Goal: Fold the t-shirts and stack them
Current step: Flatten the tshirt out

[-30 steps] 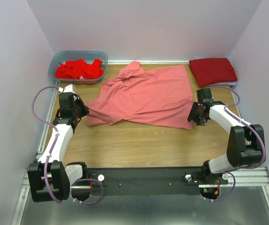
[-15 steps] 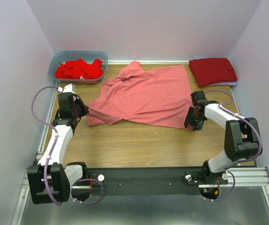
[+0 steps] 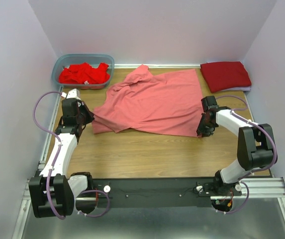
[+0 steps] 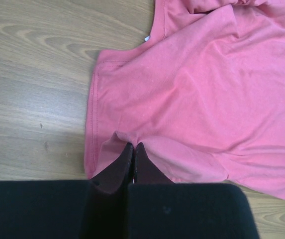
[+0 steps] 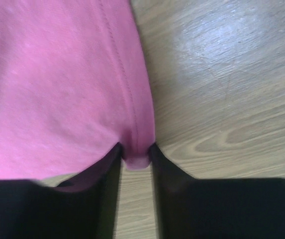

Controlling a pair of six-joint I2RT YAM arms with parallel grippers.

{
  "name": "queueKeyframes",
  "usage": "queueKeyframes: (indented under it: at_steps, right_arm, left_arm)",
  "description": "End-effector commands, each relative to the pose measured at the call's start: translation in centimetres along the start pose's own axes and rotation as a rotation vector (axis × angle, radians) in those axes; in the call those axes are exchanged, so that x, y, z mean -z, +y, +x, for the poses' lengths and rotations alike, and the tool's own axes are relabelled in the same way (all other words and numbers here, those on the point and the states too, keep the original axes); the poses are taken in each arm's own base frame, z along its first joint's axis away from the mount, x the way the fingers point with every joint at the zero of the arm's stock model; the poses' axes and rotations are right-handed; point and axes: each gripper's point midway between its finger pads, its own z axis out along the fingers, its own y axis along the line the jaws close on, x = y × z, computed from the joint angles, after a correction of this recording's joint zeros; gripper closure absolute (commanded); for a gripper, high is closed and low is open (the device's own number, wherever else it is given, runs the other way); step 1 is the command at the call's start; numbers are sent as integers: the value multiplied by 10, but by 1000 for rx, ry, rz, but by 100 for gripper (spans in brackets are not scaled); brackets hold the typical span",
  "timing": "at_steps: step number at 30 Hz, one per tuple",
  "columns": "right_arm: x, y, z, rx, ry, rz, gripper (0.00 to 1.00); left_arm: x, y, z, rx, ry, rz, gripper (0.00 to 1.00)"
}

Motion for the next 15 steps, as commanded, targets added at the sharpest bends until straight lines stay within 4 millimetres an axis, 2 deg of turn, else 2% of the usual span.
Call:
queueKeyframes:
  at_steps: [1,2,3,7,9,10,12,13,14,15]
  right_arm:
    - [-17,-25,20,17,34,113,75]
    - [-17,-24,18,17,27,110,75]
    - [-17,-25,16,15,10,109,82]
    - [-16,-28,3,25,-40,132,98]
    - [-12,-21,-7,25,-62,115,100]
    - [-5,-11,-23,19,-100,85,100]
    - [6,0,-42,18,-148,52,100]
    - [24,14,-68,9,-215,8,100]
    - [32,19,-80,10,-246,-7,100]
    - [45,26,-95,7,-288,-29,100]
  left_arm:
    - [3,-6,-4,-20,-21,26,100]
    - [3,-5,-4,-20,-22,23,100]
    - [3,-5,-3,-19,-22,21,100]
    - [1,-2,-4,-19,-22,1,100]
    - [-3,1,-4,-16,-13,-20,100]
    - [-4,2,-4,-15,-10,-26,100]
    - [-9,0,-9,-7,2,-30,100]
    - [-11,-3,-13,-5,3,-24,100]
    - [-13,-5,-18,-2,6,-24,100]
    - [-16,-12,-33,-1,0,-21,100]
